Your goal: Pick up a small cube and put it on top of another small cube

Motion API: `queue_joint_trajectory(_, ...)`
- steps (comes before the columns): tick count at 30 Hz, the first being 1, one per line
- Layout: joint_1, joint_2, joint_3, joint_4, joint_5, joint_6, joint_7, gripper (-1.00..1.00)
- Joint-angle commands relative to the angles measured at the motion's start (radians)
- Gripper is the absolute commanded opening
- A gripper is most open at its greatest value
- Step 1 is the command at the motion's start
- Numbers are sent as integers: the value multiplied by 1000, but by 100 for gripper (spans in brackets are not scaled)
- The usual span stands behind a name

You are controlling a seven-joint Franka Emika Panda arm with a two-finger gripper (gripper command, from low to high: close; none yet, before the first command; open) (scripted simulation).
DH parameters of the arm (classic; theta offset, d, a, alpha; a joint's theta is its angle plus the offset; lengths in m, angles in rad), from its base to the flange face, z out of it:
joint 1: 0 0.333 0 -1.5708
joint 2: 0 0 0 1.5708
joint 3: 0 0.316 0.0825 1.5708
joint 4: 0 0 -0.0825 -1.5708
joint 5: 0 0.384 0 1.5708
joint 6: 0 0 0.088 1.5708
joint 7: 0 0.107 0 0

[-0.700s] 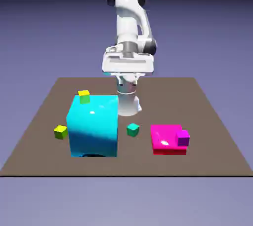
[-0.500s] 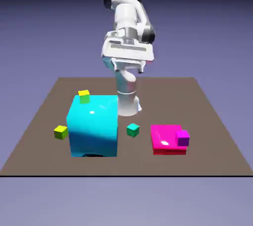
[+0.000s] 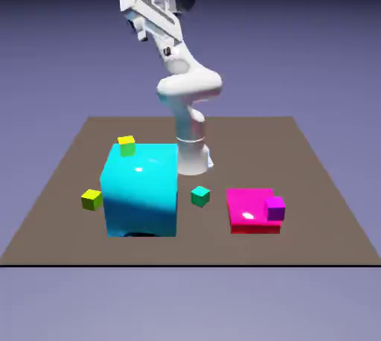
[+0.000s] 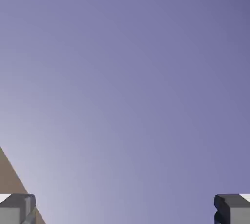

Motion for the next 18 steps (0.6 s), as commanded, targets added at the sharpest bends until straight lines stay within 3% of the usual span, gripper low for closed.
queue_joint_trajectory(1, 26, -18, -27, 23, -21, -40, -44, 0)
queue_joint_trajectory(18, 459, -330, -490, 412, -382, -718, -783, 0)
